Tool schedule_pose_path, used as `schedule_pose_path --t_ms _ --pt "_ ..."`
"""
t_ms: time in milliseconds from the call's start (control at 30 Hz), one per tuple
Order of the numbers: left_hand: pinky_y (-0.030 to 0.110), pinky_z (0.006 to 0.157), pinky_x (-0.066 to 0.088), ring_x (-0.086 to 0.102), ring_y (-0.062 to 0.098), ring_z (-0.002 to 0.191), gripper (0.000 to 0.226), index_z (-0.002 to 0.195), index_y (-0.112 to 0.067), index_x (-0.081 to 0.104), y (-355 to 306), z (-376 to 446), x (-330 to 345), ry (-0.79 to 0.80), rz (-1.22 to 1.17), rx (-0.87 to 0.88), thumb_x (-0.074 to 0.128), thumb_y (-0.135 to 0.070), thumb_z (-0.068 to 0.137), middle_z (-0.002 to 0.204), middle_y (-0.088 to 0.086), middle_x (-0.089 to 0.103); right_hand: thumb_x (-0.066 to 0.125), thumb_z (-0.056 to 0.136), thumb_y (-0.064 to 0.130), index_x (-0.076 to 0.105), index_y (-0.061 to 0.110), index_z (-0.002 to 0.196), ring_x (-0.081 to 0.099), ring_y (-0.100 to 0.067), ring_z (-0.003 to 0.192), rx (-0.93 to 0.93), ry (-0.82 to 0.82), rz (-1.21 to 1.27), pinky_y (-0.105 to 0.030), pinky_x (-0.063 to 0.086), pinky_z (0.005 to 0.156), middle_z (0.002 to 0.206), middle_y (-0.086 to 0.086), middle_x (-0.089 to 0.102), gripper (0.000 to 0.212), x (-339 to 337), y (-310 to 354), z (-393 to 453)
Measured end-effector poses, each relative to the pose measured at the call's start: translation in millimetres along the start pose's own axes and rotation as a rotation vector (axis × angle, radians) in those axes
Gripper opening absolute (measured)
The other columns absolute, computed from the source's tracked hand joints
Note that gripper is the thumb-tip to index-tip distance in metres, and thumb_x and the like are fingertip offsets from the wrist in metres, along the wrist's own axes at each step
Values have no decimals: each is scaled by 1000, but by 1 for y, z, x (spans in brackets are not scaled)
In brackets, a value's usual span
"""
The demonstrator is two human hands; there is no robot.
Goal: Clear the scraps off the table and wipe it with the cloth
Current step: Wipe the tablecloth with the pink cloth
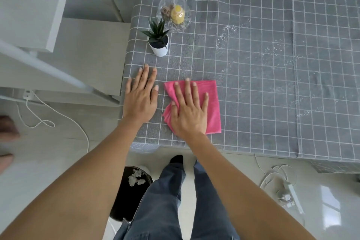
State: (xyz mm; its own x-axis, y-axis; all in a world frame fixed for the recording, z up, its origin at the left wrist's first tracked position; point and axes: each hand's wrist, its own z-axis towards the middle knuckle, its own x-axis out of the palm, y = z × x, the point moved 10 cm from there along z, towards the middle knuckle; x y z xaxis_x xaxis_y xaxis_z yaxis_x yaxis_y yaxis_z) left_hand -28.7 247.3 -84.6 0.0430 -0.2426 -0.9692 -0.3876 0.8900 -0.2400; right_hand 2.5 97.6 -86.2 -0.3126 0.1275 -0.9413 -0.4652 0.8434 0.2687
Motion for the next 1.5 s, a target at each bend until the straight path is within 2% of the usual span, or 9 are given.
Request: schedule_pose_path --t_ms 200,433,667,733,900,1067,1200,1300,1500 --pt "44 119 4 2 13 148 54 153 -25 10 0 -1 -1 2 -4 10 19 -37 102 161 -3 5 7 99 43 -1 35 153 -11 -15 147 -49 -12 -3 -46 -10 118 161 6 -7 55 -8 -16 -5" --pt "44 120 1 -3 13 148 53 153 -26 4 1 0 2 23 -3 6 17 -39 103 161 -4 0 0 94 46 -10 35 150 -15 -16 146 256 -44 -39 -46 -12 117 160 5 -13 58 -28 -121 -17" --pt "41 118 -10 -7 13 148 58 152 -23 -2 -7 -24 6 39 -44 -14 3 -43 98 161 0 -4 14 100 41 -7 33 152 -15 -17 147 443 -78 64 -50 -13 116 161 3 -13 56 -25 -113 -19" --pt "41 118 -10 -4 13 148 58 153 -22 1 -10 -36 6 16 -37 -26 4 -41 99 161 -1 -2 11 99 42 -8 33 152 -17 -17 146 395 -65 69 -50 -14 116 160 3 -15 57 -21 -91 -18" --pt "43 119 0 2 13 148 55 153 -22 10 -7 -37 3 -28 -25 -38 9 -36 100 161 -1 5 3 97 45 -15 34 150 -24 -18 144 92 18 22 -49 -19 114 158 3 -23 57 6 -3 -22" --pt "44 120 3 1 13 148 54 154 -22 10 -7 -38 4 -28 -22 -34 10 -34 101 161 -3 5 13 102 41 -6 36 152 -20 -13 145 28 11 33 -47 -13 117 160 8 -14 54 2 -14 -25" --pt "45 120 5 1 13 148 54 153 -22 8 -7 -38 3 -26 -23 -39 10 -33 101 160 -3 4 8 100 44 -14 37 150 -25 -14 143 165 -19 10 -48 -12 118 158 8 -20 54 -11 -74 -29" --pt "45 120 5 0 13 148 54 153 -22 6 -7 -38 3 -22 -10 -40 9 -34 101 160 -3 2 4 98 46 -16 35 148 -21 -16 144 312 -41 -6 -50 -8 118 158 7 -18 55 -21 -118 -35" --pt "44 120 4 0 13 148 54 153 -23 6 -6 -38 3 -23 -5 -50 9 -34 101 161 -3 2 11 100 44 -11 35 151 -18 -17 146 434 -65 61 -51 -12 117 159 5 -17 56 -18 -106 -37"
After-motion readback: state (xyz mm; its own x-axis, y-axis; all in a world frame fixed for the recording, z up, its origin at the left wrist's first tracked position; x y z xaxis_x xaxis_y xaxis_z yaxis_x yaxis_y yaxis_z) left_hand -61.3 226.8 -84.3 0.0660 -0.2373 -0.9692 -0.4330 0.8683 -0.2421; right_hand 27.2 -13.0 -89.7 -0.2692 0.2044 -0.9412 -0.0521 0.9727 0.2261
